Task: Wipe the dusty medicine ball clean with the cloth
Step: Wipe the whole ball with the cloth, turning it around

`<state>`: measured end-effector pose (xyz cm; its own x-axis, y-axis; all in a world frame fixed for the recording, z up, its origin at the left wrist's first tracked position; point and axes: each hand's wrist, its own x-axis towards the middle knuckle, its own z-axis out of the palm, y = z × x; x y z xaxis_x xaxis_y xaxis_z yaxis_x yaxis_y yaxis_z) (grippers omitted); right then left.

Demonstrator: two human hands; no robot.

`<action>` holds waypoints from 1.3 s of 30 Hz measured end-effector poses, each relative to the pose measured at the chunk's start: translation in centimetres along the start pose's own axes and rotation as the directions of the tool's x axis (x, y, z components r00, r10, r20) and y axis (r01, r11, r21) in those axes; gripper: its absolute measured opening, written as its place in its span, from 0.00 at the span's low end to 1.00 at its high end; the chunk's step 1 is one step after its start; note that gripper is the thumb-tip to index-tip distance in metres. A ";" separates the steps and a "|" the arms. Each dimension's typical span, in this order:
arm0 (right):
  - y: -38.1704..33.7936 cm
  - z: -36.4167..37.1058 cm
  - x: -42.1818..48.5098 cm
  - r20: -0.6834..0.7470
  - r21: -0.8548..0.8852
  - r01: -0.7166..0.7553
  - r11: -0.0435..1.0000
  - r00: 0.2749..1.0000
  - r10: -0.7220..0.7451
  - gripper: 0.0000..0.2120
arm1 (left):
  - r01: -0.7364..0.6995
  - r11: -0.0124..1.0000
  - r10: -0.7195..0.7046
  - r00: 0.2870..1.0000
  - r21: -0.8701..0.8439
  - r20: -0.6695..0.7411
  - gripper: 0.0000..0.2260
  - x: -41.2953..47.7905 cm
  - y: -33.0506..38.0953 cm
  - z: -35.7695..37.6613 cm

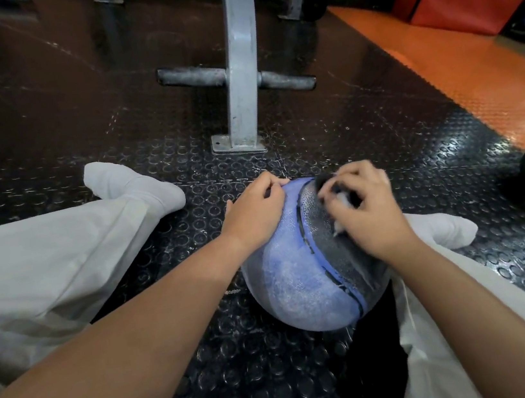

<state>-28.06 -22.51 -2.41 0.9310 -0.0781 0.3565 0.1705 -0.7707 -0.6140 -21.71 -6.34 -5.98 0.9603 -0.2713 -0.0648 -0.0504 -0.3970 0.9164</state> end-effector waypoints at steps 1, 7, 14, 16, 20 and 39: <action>0.7 -0.2 0.7 -0.045 0.029 -0.141 0.990 0.989 0.142 0.07 | 0.004 1.000 -0.004 1.000 0.017 -0.004 0.11 0.0 0.3 0.1; 0.7 0.2 0.2 -0.113 -0.053 -0.296 0.954 0.951 0.289 0.12 | 0.000 0.995 0.001 1.000 0.100 -0.005 0.11 0.5 1.1 0.3; -1.7 0.9 -2.2 0.136 -0.116 0.288 0.951 0.953 -0.272 0.10 | -0.015 0.992 -0.005 0.986 0.123 0.164 0.12 2.1 0.1 -1.8; -0.5 0.7 -1.6 -0.034 0.017 0.090 0.996 0.995 -0.089 0.06 | -0.025 0.986 -0.003 0.985 0.164 0.172 0.12 2.1 0.1 -2.5; 0.4 0.6 -0.9 -0.100 0.157 -0.368 0.916 0.917 0.386 0.07 | -0.056 0.929 0.043 0.998 0.367 0.043 0.12 1.6 1.3 -3.1; 0.1 -1.4 -0.1 -0.055 0.121 -0.381 0.916 0.919 0.390 0.18 | -0.028 0.995 0.036 0.996 0.096 -0.080 0.17 -3.0 3.1 0.7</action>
<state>-28.63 -23.45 -1.54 0.9045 -0.4070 0.1272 -0.1599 -0.6001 -0.7838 -24.90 -7.37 -3.19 0.9767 -0.2146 0.0000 -0.1037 -0.4718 0.8756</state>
